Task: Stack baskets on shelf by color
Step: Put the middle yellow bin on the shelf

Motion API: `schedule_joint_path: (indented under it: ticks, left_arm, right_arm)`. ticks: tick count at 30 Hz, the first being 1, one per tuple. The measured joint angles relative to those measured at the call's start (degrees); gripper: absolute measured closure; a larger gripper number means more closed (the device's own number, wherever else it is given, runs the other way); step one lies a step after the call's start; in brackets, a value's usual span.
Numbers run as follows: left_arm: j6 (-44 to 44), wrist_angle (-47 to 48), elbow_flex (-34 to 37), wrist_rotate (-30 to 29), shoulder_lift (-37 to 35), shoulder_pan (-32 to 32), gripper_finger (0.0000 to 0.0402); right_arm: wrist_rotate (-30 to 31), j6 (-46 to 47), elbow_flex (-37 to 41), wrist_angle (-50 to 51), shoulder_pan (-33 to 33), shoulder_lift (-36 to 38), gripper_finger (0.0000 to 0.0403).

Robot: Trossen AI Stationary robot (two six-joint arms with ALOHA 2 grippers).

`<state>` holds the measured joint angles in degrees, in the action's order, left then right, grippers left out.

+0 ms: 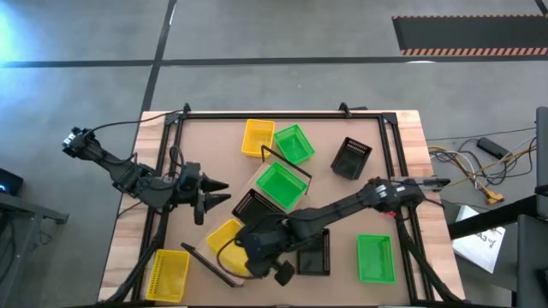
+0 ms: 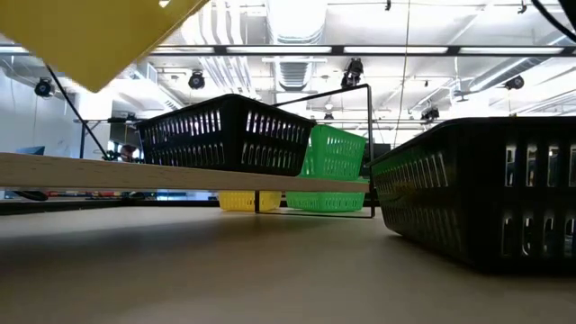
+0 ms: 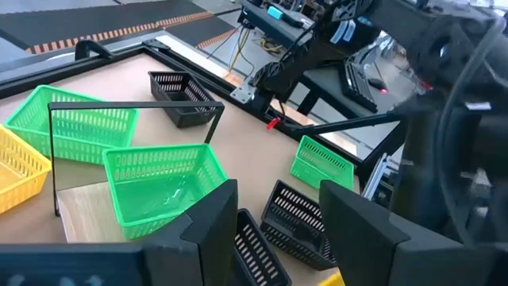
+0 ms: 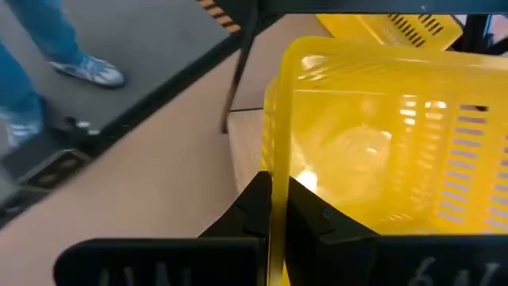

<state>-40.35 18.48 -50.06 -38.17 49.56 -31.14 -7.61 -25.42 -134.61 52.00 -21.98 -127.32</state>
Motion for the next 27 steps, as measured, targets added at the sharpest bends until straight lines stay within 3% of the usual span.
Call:
schedule_joint_path:
  ticks: [10, 27]
  left_arm:
    - [0.83, 0.04, 0.04, 0.64, 0.07, 0.00, 0.0238]
    - [0.65, 0.02, 0.17, 0.68, 0.11, 0.00, 0.0238]
  right_arm:
    - [6.09, -3.36, 0.17, -0.55, 0.17, -5.23, 0.0394]
    - [6.72, -10.67, 0.20, -2.99, 0.24, -9.54, 0.0393]
